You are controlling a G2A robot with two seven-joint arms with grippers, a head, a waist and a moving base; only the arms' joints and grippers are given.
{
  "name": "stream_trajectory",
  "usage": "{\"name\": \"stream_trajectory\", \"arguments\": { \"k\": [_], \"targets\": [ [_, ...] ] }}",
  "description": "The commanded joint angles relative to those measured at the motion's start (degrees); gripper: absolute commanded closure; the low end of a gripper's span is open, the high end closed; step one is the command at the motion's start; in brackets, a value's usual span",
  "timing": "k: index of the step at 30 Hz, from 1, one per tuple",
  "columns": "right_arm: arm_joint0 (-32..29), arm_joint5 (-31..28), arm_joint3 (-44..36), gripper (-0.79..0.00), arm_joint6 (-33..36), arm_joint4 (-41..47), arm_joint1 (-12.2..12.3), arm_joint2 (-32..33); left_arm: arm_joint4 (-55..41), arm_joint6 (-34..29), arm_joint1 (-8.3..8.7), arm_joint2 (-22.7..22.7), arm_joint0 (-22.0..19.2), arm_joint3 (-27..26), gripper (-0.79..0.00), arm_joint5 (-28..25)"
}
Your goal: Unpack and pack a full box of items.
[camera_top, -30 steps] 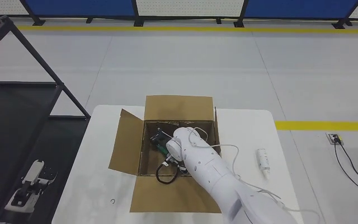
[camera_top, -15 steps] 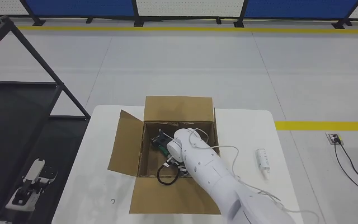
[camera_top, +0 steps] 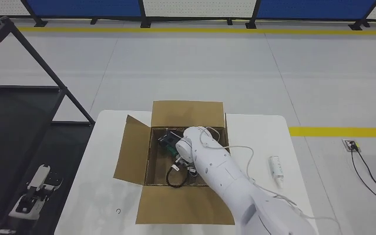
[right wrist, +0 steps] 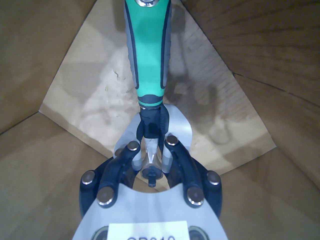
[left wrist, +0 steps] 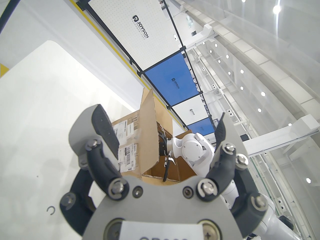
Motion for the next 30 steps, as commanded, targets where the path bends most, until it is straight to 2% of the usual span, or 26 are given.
{"name": "stream_trajectory", "arguments": {
  "k": [1, 9, 18, 24, 30],
  "targets": [
    [0.41, -0.89, -0.17, 0.0, 0.6, 0.08, 0.19, 0.26, 0.17, -0.06, 0.04, 0.32, -0.28, 0.07, -0.785, 0.07],
    [1.11, -1.94, -1.75, 0.0, 0.38, -0.31, 1.2, 1.16, 0.64, -0.44, 0.19, 1.42, -1.04, -0.01, -0.785, 0.28],
    [0.71, 0.73, -7.94, 0.0, 1.99, -3.1, 3.01, 1.7, 1.19, -0.7, 0.34, 2.49, -1.57, -0.08, -0.785, 0.22],
    [-0.65, 4.13, -15.05, 0.0, 4.76, -5.14, 5.34, 3.1, 1.39, -0.79, 0.42, 2.66, -1.57, -0.16, -0.785, 0.29],
    [-4.04, 7.25, -26.34, 0.0, 8.69, -8.67, 8.85, 5.6, 1.39, -0.72, 0.48, 2.51, -1.33, -0.2, -0.785, 0.35]
  ]
}}
